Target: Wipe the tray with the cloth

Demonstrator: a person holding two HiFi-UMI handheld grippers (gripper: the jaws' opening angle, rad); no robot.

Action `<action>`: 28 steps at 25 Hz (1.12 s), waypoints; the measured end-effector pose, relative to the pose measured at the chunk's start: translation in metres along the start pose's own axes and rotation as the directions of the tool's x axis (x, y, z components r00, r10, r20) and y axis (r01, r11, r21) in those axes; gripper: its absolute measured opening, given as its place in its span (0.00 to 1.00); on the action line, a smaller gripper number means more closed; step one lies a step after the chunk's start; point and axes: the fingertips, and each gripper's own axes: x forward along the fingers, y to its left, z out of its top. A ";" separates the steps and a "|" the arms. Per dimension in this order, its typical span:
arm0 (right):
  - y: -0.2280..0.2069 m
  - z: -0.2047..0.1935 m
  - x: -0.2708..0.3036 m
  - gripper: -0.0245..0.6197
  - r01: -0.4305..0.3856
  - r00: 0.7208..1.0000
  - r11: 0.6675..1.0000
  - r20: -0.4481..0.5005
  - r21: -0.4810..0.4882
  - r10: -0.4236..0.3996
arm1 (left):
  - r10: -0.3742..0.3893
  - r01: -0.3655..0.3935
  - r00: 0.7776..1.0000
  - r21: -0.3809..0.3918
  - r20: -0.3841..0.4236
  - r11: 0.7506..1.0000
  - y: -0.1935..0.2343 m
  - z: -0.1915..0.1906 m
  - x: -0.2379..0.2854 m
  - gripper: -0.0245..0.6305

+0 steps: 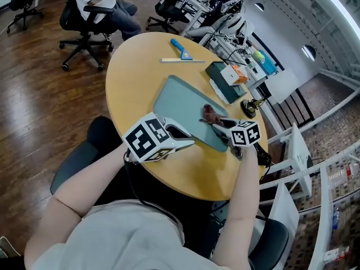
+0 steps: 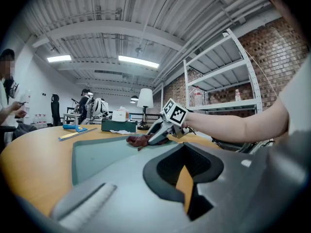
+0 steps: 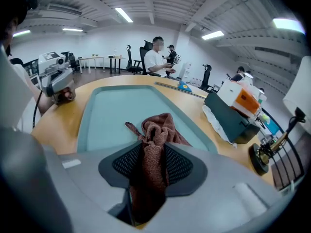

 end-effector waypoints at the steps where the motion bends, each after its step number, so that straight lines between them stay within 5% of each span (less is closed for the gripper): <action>1: -0.005 0.002 0.003 0.26 0.016 1.000 1.000 -0.004 0.004 -0.016 | 0.000 0.000 1.000 0.001 0.000 1.000 0.000 0.000 0.001 0.04; 13: -0.010 0.060 0.056 0.25 0.017 0.999 0.997 -0.036 -0.070 -0.020 | 0.003 -0.003 1.000 0.004 -0.006 1.000 0.004 0.000 0.008 0.04; 22: 0.041 0.118 0.094 0.25 -0.093 0.996 0.977 -0.009 -0.193 0.093 | 0.005 -0.005 1.000 0.007 -0.012 1.000 0.004 -0.003 0.010 0.04; 28: 0.093 0.115 0.079 0.25 -0.207 0.978 0.928 -0.039 -0.310 0.205 | 0.005 -0.004 1.000 0.006 -0.015 1.000 0.004 -0.006 0.012 0.04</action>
